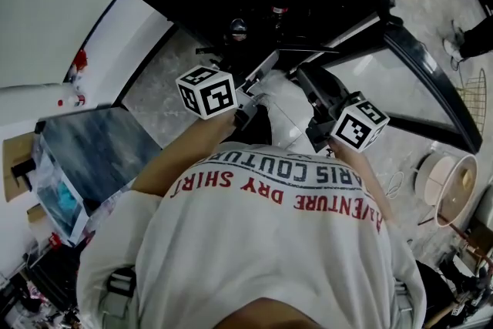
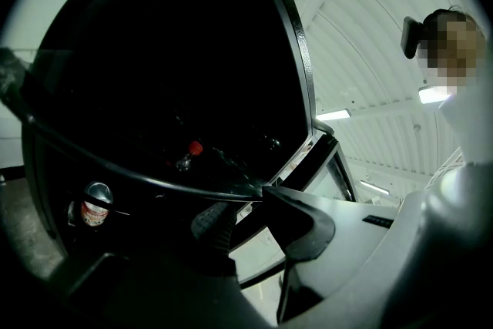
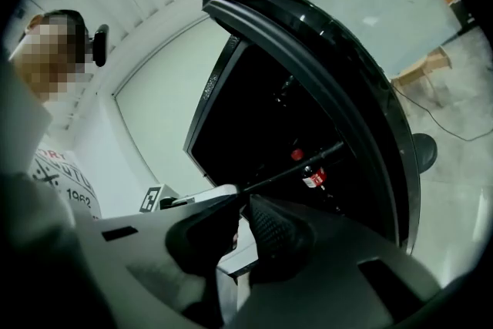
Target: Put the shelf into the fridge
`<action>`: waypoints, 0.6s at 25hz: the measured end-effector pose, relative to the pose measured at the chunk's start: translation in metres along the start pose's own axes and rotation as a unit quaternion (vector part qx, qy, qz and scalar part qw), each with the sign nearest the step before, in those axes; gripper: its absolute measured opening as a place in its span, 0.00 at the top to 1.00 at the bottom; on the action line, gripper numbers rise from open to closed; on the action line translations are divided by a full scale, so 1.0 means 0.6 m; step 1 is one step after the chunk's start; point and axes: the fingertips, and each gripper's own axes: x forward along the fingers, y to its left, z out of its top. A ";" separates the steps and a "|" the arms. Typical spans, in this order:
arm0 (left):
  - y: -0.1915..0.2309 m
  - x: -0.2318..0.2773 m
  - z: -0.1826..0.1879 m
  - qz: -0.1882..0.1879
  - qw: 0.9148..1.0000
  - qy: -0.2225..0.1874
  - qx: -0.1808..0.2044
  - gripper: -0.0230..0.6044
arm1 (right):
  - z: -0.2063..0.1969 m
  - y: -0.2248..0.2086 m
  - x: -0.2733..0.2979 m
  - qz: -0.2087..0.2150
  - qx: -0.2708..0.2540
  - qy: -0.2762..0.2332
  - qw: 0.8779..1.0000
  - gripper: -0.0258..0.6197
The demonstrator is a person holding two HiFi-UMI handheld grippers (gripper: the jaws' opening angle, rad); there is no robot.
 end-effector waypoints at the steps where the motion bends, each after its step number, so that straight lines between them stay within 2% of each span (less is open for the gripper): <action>1: 0.000 0.001 0.002 0.000 1.000 -0.001 0.000 0.77 | 0.001 0.004 -0.001 0.002 -0.007 -0.001 1.000 0.88; 11: 0.015 0.011 0.011 0.006 1.000 -0.002 -0.004 0.77 | 0.010 0.026 0.004 0.013 -0.037 0.005 0.999 0.91; 15: 0.019 0.014 0.013 0.005 1.000 -0.002 -0.001 0.77 | 0.010 0.026 0.007 0.016 -0.028 0.005 0.999 0.91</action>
